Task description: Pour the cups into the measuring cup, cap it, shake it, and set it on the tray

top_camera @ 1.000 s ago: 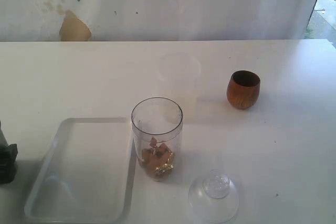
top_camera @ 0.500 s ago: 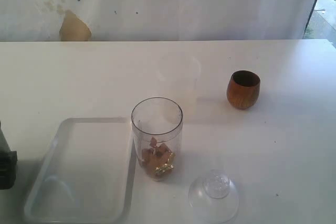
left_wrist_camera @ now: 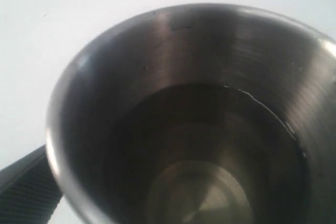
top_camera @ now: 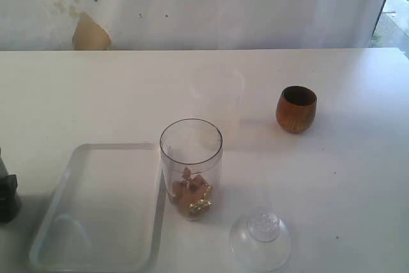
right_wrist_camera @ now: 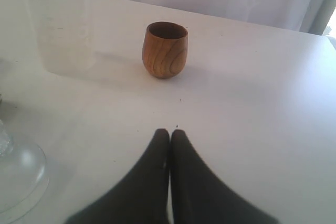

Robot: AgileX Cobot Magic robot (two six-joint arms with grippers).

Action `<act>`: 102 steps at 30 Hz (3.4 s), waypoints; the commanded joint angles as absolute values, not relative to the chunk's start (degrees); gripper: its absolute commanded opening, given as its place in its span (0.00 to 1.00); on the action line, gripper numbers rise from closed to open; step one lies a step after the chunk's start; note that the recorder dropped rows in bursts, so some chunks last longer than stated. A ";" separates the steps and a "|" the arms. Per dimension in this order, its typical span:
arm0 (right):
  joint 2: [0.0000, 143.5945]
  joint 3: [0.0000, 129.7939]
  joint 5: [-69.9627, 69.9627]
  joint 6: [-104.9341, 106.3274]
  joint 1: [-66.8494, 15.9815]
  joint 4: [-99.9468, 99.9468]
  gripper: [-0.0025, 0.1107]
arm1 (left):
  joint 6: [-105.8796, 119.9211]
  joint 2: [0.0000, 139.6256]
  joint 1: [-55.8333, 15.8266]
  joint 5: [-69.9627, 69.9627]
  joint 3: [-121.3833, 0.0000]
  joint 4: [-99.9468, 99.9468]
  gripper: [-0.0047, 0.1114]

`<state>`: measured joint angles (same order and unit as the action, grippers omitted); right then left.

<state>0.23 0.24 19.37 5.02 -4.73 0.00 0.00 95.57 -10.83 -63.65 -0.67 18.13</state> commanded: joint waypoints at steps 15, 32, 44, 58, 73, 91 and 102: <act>0.00 0.00 19.29 4.69 -4.45 0.00 0.02 | 0.00 95.62 -11.00 -57.84 -3.08 19.24 0.94; 0.00 0.00 19.29 4.69 -4.45 0.00 0.02 | 0.00 95.62 -11.00 -58.62 -3.08 19.24 0.94; 0.00 0.00 19.29 4.69 -4.45 0.00 0.02 | 0.00 95.62 -11.00 -58.59 -3.08 19.12 0.55; 0.00 0.00 19.29 4.69 -4.45 0.00 0.02 | -1.30 95.29 -11.00 -62.02 -4.83 12.15 0.04; 0.00 0.00 19.29 4.69 -4.45 0.00 0.02 | -2.74 95.29 -11.00 -57.08 -14.43 4.63 0.04; 0.00 0.00 19.29 4.08 -4.45 0.00 0.02 | -23.32 95.29 -12.67 -34.56 -37.87 -31.54 0.04; 0.00 0.00 19.29 4.08 -4.45 0.00 0.02 | -25.73 95.29 -18.72 -34.88 -41.44 -39.48 0.04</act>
